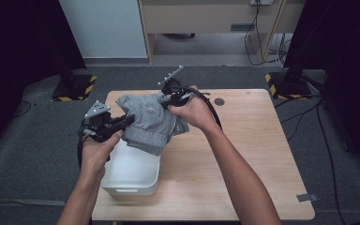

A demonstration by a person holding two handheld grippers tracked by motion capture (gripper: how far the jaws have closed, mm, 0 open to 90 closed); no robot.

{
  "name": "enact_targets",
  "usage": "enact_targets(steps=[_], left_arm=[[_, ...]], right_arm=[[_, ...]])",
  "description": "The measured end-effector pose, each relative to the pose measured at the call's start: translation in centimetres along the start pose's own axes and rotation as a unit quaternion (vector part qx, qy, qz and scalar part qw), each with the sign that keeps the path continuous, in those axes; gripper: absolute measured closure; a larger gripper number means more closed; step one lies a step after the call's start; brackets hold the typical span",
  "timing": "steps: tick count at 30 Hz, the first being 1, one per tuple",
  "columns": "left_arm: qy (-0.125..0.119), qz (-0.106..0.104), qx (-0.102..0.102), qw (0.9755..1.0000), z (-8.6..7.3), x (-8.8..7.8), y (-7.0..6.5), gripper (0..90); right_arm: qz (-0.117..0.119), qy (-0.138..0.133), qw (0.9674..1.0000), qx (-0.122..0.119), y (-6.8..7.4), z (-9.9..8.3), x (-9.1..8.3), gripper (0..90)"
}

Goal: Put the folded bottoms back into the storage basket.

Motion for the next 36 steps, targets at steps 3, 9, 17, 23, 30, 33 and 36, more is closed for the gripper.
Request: enact_targets(steps=[3,9,17,23,30,33,36], left_arm=[[-0.001,0.001,0.000,1.0000,-0.2,-0.2,0.3,82.4],[-0.001,0.006,-0.003,1.0000,-0.8,-0.8,1.2,82.4],[0.003,0.010,-0.008,0.9999,-1.6,-1.2,2.1,82.3],[0.001,0.011,-0.013,0.9998,-2.2,-2.0,3.2,82.4],[0.013,0.013,-0.005,0.9998,-2.7,-1.9,3.5,82.4],[0.014,0.015,-0.007,0.9998,-2.9,-2.1,3.8,82.4],[0.015,0.015,-0.007,0.9997,-3.2,-2.3,3.9,82.4]], right_arm=[[0.002,-0.002,1.0000,0.000,0.3,0.3,0.3,75.3],[0.008,-0.002,1.0000,-0.002,1.0,0.9,0.6,75.3],[0.009,0.003,0.9999,-0.003,2.1,1.5,1.6,75.2],[0.017,0.000,0.9999,-0.003,2.9,2.0,1.9,75.1],[0.018,0.005,0.9998,-0.008,3.8,2.4,2.9,75.1],[0.020,0.003,0.9998,-0.006,3.9,2.4,3.1,75.0],[0.025,0.002,0.9997,-0.005,4.0,2.3,3.1,75.0]])
Point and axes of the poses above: each handheld gripper's, and its own axes: x roughly forward along the jaws, z roughly out of its top, y roughly to its left, the point moved 6 cm from there along x, roughly forward along the jaws, and after that the axes turned 13 degrees about y, right-handed, at the moved point
